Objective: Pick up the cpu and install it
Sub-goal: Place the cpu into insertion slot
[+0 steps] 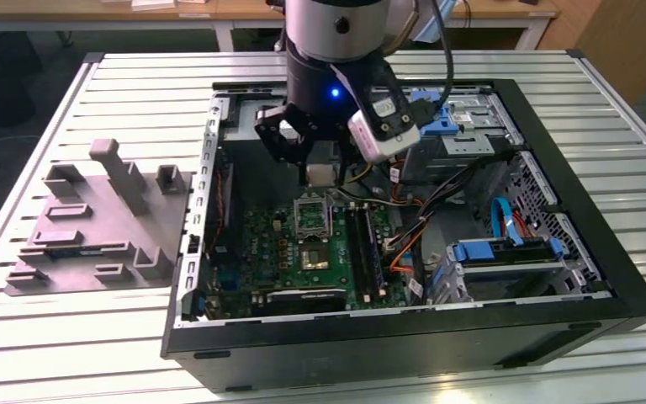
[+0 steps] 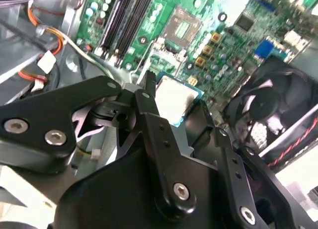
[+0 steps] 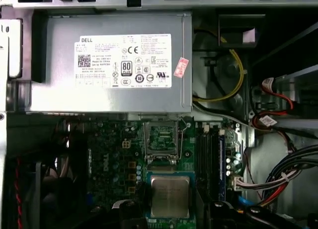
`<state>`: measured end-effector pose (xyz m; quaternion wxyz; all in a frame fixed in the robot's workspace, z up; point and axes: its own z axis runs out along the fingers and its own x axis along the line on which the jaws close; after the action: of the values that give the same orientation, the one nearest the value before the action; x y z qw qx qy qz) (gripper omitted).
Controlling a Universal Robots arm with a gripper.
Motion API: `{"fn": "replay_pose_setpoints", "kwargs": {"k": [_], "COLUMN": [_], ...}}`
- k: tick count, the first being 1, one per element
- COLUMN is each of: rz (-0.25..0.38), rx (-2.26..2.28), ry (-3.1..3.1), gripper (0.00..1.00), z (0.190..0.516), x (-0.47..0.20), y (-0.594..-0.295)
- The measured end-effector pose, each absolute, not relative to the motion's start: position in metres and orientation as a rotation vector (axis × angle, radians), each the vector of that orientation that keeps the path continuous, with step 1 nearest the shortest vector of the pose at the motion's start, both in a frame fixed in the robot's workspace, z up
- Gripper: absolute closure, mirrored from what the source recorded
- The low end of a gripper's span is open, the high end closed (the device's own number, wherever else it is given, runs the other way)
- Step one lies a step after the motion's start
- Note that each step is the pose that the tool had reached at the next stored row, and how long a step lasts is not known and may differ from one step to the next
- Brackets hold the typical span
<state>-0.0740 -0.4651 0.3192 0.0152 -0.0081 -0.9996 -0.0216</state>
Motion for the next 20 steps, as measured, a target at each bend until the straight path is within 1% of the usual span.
{"fn": "replay_pose_setpoints", "kwargs": {"k": [7, 20], "rz": [-0.067, -0.067], "rx": [-0.025, -0.027], "ry": [-3.107, -3.107], "gripper": [0.53, 0.53], "z": [0.307, 0.283], "x": [-0.074, -0.073], "y": [-0.485, -0.487]}}
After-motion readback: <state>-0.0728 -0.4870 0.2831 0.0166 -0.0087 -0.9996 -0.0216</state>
